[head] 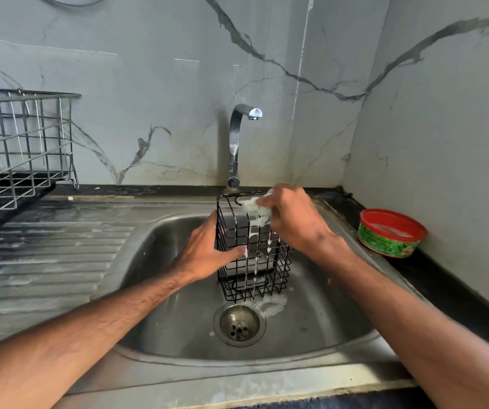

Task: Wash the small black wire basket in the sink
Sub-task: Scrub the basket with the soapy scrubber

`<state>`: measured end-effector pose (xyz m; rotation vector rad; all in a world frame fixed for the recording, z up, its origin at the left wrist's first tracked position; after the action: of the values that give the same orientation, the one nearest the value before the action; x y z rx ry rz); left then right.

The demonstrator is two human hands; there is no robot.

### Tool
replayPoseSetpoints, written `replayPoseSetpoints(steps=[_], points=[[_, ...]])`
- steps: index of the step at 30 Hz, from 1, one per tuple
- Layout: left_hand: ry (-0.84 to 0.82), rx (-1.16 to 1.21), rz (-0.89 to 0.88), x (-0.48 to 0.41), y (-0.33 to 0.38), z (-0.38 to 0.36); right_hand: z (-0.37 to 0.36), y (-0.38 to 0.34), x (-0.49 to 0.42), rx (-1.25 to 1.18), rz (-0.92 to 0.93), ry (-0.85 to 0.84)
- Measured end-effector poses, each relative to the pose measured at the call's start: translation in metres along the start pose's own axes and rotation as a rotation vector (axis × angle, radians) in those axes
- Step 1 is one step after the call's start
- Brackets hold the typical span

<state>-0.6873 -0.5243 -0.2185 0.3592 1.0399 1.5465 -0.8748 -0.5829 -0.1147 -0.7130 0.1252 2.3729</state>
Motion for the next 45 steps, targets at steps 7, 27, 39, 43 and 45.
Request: replayPoseSetpoints(steps=[7,27,39,43,45], points=[[-0.001,0.008,0.061,0.0,-0.002,-0.004,-0.003,0.068,0.002,-0.051,-0.349,-0.019],[0.003,0.073,0.007,0.004,0.009,-0.005,0.01,0.054,-0.002,-0.921,-0.784,0.056],[0.234,-0.364,-0.21,0.005,0.03,0.0,0.008,0.012,-0.001,-0.641,-0.524,0.028],[0.169,-0.325,-0.211,0.005,0.033,-0.001,0.006,0.001,0.003,-0.561,-0.385,-0.038],[0.147,-0.32,-0.216,0.005,0.029,-0.002,0.002,-0.005,0.005,-0.498,-0.273,-0.083]])
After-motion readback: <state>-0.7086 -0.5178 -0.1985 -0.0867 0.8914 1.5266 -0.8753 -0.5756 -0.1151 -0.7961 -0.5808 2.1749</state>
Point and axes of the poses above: each hand's wrist, its own x-axis away from the middle knuckle, its own z-axis out of the back of the hand, y = z × x, the point moved 2 cm from there along -x, towards the middle knuckle, and after that the axes turned 10 degrees about x, right-handed, at the moved point
